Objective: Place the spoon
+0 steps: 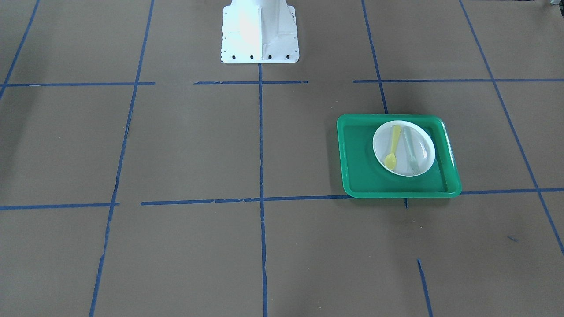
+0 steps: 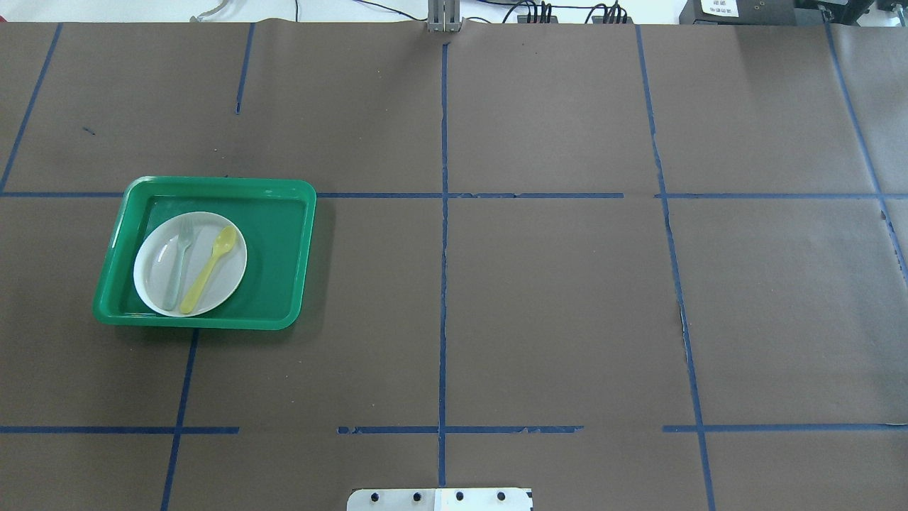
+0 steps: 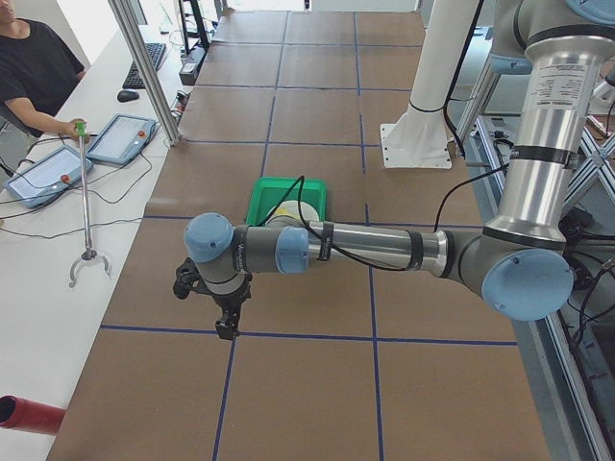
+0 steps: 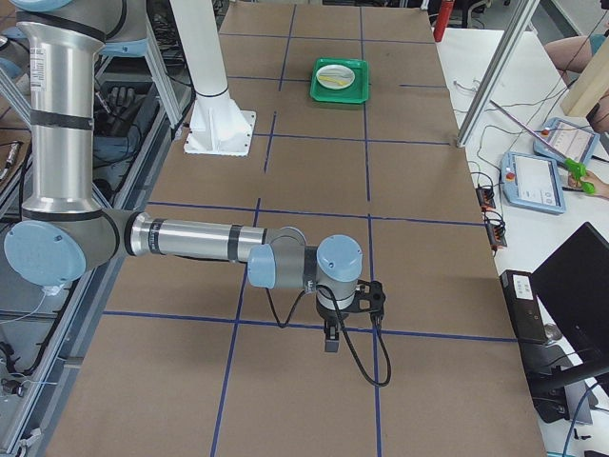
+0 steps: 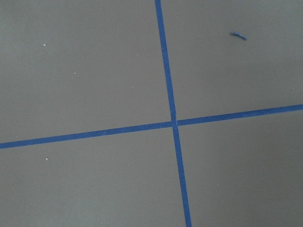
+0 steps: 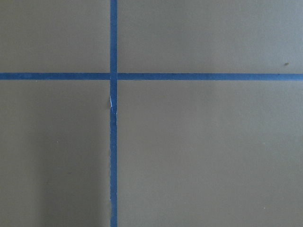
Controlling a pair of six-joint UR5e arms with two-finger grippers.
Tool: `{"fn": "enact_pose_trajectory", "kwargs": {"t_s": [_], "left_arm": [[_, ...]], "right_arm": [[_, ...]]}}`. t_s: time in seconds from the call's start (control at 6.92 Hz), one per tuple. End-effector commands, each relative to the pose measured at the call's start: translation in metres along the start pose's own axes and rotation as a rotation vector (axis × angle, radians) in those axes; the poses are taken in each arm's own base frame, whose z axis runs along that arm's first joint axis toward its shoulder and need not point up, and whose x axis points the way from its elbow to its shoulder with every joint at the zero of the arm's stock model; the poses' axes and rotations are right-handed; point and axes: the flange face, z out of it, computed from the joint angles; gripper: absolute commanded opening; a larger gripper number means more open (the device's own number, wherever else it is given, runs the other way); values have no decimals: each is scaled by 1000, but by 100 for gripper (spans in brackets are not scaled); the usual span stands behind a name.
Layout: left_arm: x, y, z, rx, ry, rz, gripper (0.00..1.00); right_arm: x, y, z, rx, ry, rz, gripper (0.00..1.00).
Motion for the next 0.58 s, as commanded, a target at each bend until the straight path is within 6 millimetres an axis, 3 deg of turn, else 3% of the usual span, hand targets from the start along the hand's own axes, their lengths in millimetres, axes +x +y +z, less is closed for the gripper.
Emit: {"fn": "enact_pose_trajectory", "kwargs": {"t_s": [0.0, 0.14, 0.29, 0.43], "left_arm": [[42, -7, -10, 115, 4, -73, 100], [117, -21, 10, 113, 31, -23, 100], [163, -29, 25, 127, 66, 76, 100], [228, -25, 69, 69, 106, 144, 100]], "right_arm": [[0, 0, 1, -1, -1, 1, 100], [0, 0, 0, 0, -1, 0, 100], [0, 0, 0, 0, -1, 0, 100], [0, 0, 0, 0, -1, 0, 100]]}}
